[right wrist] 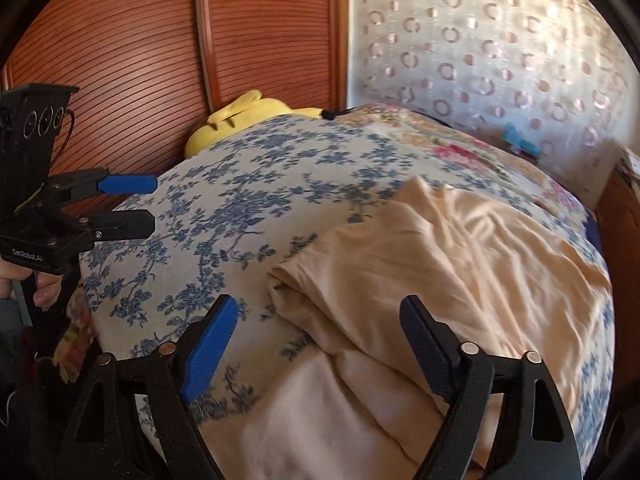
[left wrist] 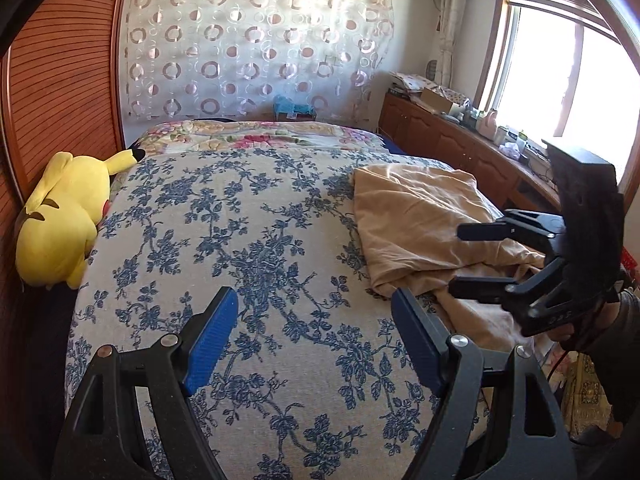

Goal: Fold small clothes

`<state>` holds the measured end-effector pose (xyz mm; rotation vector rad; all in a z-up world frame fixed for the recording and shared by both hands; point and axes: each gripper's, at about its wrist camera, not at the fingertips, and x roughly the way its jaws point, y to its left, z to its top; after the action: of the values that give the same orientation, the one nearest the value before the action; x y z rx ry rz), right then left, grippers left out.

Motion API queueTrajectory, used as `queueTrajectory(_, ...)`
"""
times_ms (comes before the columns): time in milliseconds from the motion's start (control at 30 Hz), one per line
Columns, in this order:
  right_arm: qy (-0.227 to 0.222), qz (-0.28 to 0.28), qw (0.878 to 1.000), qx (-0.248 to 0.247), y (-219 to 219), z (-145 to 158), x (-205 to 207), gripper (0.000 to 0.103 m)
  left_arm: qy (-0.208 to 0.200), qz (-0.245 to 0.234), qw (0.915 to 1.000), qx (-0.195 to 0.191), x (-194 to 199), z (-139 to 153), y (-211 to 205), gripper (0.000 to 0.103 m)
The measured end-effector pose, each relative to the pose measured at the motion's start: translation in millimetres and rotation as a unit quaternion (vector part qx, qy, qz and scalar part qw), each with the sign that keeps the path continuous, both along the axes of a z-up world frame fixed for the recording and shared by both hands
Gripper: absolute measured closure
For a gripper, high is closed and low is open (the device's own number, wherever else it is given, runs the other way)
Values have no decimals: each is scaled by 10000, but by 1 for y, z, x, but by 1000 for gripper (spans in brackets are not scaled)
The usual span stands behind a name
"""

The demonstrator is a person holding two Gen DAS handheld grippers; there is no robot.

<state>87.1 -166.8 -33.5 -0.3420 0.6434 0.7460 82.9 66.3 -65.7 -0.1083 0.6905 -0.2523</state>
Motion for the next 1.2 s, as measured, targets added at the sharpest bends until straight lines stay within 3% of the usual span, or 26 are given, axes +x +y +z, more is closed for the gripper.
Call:
queueTrajectory(267,266,183,9982,-496,27,-22,37,25,18,98,9999,-91,-4,-4,11,23)
queueTrajectory(467,87,164,9947,-1009,45,-39,43,26,55,96,9999,-117,-4,-8,11,24)
queueTrajectory(533,98,111,9950,-983,48,-39,47,34,63,66,9999,-116,-6,-7,8,24)
queueTrajectory(633,95,17,9953,-968,49,-38,50,68,79,2,9999,-92,-6,-8,2,24)
queueTrajectory(667,116,-37,9951,-980,50,-38,52,88,87,-16,9999,-85,-5,-8,1,24)
queueTrajectory(700,123,-133,9951,-976,48,-36,49,92,93,-35,9999,-79,-4,-8,-1,24)
queueTrajectory(833,118,-182,9970,-745,39,-28,47,96,107,-139,9998,-67,-4,-9,-9,24)
queueTrajectory(1067,-299,-865,9958,39,-22,40,70,97,123,-281,9995,-54,-4,-10,-21,24)
queueTrajectory(1200,-506,-1505,9873,-54,-59,57,103,97,122,-347,9993,-65,-4,-10,-27,23)
